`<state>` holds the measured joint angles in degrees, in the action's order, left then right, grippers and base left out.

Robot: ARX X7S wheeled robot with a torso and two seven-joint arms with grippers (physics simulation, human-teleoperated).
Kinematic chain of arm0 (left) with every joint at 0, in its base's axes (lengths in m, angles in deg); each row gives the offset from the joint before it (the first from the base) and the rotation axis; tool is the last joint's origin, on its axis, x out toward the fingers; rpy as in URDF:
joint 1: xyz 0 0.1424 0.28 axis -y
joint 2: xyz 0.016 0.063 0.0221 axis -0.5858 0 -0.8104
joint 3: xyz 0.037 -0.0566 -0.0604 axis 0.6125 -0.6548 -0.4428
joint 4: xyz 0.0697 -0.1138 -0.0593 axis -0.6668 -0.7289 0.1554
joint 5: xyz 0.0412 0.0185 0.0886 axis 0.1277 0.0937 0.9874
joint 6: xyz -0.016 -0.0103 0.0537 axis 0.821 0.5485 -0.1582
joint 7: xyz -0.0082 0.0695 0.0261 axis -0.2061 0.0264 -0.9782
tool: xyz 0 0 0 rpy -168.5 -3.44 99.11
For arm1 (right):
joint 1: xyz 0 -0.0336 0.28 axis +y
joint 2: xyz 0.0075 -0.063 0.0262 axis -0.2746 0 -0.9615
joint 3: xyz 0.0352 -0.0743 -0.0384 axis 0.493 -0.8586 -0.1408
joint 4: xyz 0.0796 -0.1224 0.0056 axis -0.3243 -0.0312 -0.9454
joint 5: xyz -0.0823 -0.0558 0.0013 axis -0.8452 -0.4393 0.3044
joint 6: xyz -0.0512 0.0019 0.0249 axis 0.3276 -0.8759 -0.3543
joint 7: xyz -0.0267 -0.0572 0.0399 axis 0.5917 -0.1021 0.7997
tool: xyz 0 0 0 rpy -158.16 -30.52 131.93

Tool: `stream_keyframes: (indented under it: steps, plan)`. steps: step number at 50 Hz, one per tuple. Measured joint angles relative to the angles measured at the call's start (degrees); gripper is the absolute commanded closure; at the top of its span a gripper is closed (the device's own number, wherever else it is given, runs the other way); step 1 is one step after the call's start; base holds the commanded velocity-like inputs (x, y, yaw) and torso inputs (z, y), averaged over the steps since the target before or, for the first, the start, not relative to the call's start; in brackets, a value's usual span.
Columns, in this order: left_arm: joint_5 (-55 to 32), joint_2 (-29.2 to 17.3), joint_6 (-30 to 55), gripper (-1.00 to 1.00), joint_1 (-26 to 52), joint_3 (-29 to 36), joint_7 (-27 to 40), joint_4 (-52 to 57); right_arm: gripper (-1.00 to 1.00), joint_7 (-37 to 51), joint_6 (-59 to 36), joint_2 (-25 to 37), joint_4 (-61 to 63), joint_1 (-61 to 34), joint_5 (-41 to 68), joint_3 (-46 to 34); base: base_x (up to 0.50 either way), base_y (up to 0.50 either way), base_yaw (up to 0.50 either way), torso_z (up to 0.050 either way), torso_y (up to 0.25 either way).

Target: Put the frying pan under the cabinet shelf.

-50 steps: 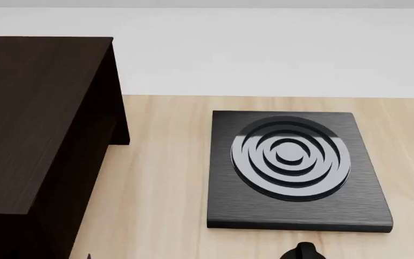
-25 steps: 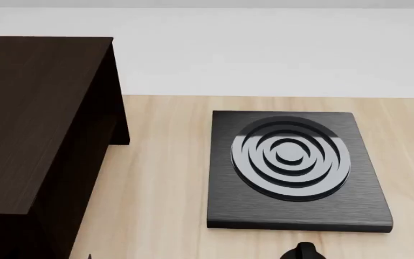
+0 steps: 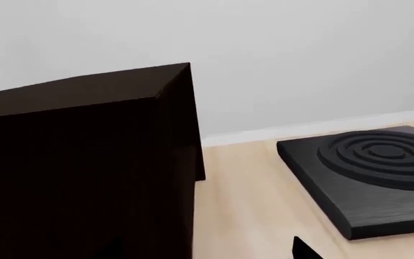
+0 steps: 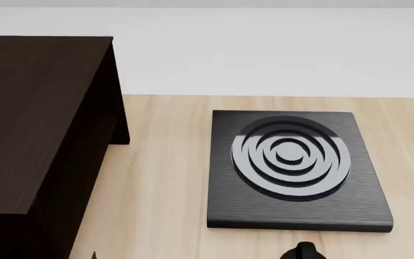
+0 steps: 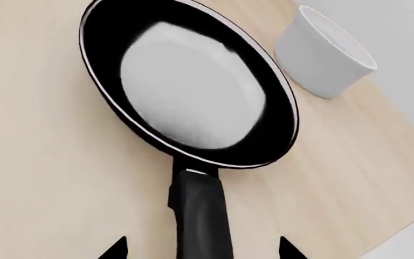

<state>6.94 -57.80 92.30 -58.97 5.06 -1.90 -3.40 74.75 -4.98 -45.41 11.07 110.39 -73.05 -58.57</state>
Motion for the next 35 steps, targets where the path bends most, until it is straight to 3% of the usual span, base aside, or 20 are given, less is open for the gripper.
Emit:
stream_keyframes:
  steps: [24,25,35]
  plan:
    - [1.5,-0.5,2.67,-1.0,0.93,2.68,0.13,5.86,-1.0,-5.31,8.96,-0.13,-8.77,-1.12,8.6,2.01,0.0,0.0,0.0,0.0,0.0]
    - [1.52,-0.52,2.8,-1.0,0.93,2.73,0.16,6.04,1.0,-5.48,9.2,-0.11,-8.97,-1.12,8.82,2.07,0.0,0.0,0.0,0.0,0.0]
    - [1.75,-0.69,4.13,-1.0,0.91,3.18,0.63,7.92,1.0,-3.59,9.85,-0.17,-10.16,-1.53,7.19,1.81,0.0,0.0,0.0,0.0,0.0]
